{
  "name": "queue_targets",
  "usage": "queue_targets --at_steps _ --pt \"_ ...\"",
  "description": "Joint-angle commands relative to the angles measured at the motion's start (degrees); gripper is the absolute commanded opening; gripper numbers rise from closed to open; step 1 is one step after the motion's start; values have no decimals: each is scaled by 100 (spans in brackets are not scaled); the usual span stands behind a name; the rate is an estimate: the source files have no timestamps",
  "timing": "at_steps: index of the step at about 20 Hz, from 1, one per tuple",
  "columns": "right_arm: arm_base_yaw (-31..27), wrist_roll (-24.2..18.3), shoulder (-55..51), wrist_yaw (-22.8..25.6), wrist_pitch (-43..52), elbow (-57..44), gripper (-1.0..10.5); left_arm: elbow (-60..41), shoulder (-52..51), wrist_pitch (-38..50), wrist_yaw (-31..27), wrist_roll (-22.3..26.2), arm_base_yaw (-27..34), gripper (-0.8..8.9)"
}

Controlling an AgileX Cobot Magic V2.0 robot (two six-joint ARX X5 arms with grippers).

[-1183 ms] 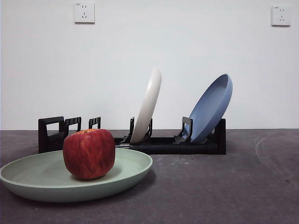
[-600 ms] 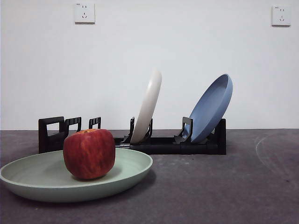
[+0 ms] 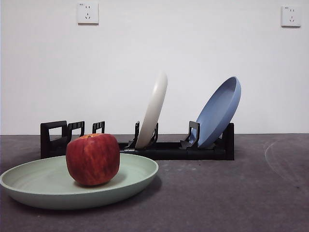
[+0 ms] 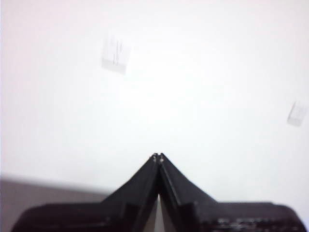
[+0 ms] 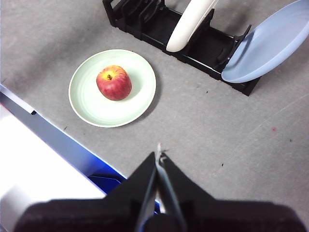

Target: Take the green plate from the plate rack,put the plate on the table,take the apple from the table,put the apple in the plate

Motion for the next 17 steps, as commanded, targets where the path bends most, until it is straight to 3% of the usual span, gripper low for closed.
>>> queue_targets --at_steps 1,3,5,9,11,17 --pt "4 20 -2 28 -140 -17 2 -1224 -485 1209 595 286 350 -1" --pt "4 20 -2 26 -140 -17 2 -2306 -927 1939 1043 723 498 -1" --pt "4 20 -2 26 -138 -17 2 -3314 -1414 2256 1082 1147 584 -1" --pt "4 20 -2 26 -140 -17 2 -4778 -2345 2240 839 1233 654 -1" --pt "4 20 0 28 -138 -17 2 -5213 -2468 2308 557 1134 678 -1" --pt "4 20 2 177 -138 -15 2 -5718 -2468 1856 522 1255 828 -1"
